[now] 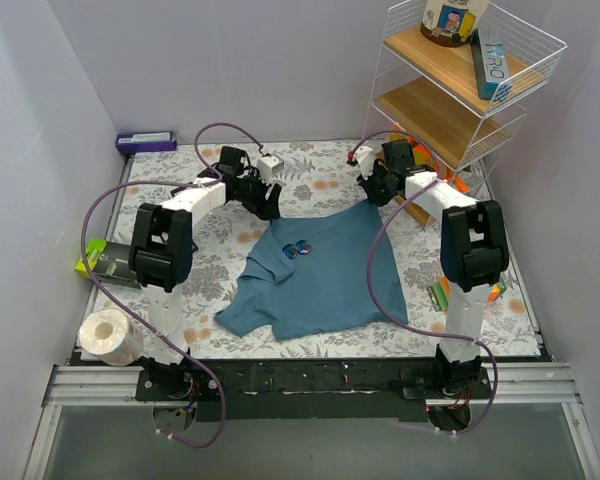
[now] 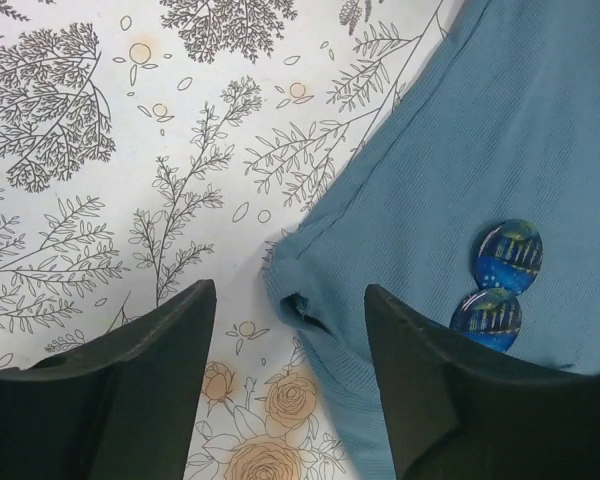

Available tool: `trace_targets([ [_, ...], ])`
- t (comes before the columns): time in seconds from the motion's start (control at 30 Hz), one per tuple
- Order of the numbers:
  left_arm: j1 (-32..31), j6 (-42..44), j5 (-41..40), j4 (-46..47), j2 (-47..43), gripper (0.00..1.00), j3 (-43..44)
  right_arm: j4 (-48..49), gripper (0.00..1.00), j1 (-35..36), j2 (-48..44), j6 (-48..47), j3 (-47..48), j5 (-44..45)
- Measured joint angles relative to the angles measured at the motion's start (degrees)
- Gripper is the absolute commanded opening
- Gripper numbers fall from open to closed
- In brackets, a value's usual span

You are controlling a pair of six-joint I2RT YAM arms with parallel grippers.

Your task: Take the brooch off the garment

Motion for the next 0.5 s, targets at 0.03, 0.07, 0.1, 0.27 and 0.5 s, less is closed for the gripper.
trace_targets([
  [0.03,0.0,-0.3,-0.3,-0.5,1.1,0.68,1.5,-0.3,0.31,-0.2,1.4,0.3,1.6,0.0],
  [0.07,0.0,-1.0,-0.4,-1.0,1.6,0.73,2.2,-0.9,0.33,-0.4,2.5,0.5,2.9,-0.1],
  [0.1,0.0,-1.3,-0.3,-1.4,1.4,0.75,2.3,-1.8,0.37,-0.6,3.2,0.6,3.9,-0.3],
  [0.27,-0.1,-2.7,1.1,-0.8,-10.0,0.75,-8.0,-3.7,0.41,-1.7,1.2,0.6,3.4,-1.9],
  [0.5,-8.2,1.9,1.4,0.9,-37.0,0.74,-28.9,-3.0,0.38,-1.5,-16.0,-1.9,-13.9,-6.4],
])
